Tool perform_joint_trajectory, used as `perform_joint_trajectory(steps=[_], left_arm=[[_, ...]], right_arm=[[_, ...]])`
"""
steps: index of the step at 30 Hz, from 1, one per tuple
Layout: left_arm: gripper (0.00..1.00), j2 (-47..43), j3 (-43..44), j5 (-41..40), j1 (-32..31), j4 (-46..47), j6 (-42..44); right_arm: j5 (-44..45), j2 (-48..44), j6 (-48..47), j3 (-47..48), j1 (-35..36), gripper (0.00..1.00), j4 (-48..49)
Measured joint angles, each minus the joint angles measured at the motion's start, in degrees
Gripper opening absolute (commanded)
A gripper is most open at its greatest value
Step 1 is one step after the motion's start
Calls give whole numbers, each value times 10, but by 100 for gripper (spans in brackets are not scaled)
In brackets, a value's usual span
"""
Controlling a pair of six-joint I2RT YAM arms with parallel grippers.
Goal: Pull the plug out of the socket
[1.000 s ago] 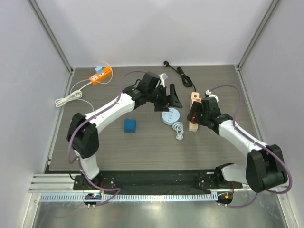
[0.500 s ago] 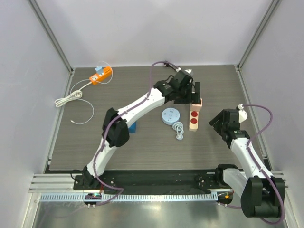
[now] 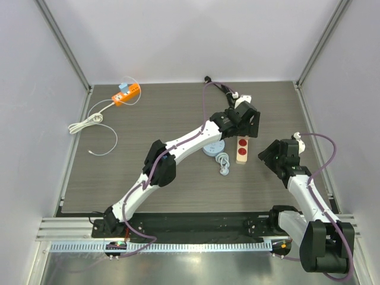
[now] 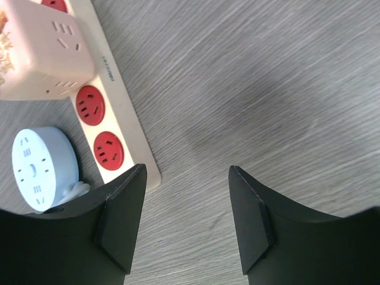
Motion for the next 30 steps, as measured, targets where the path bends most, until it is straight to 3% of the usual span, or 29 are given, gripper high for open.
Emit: perform_joint_trajectory(steps=[11, 17, 19, 20, 25, 26, 29, 30], left_arm=[[96, 57, 2, -17, 0, 70, 16], [87, 75, 5, -25, 0, 78, 16], [75, 76, 7, -28, 0, 85, 15], [62, 76, 7, -30, 0, 87, 15], [34, 76, 9, -37, 0, 91, 16], [21, 76, 9, -33, 1, 91, 16], [2, 70, 0, -15, 7, 92, 15], [0, 64, -9, -6, 9, 96, 13]], right_arm=[[-25, 0, -4, -2, 0, 63, 15], [-26, 0, -20, -2, 0, 64, 15], [-28, 1, -25, -2, 0, 64, 15], [-30, 2, -29, -2, 0, 64, 15], [-54, 18, -47, -2, 0, 67, 21], [-61, 24, -50, -2, 0, 69, 24], [-92, 48, -58, -2, 0, 73, 39], [-105, 57, -60, -2, 0, 75, 44]])
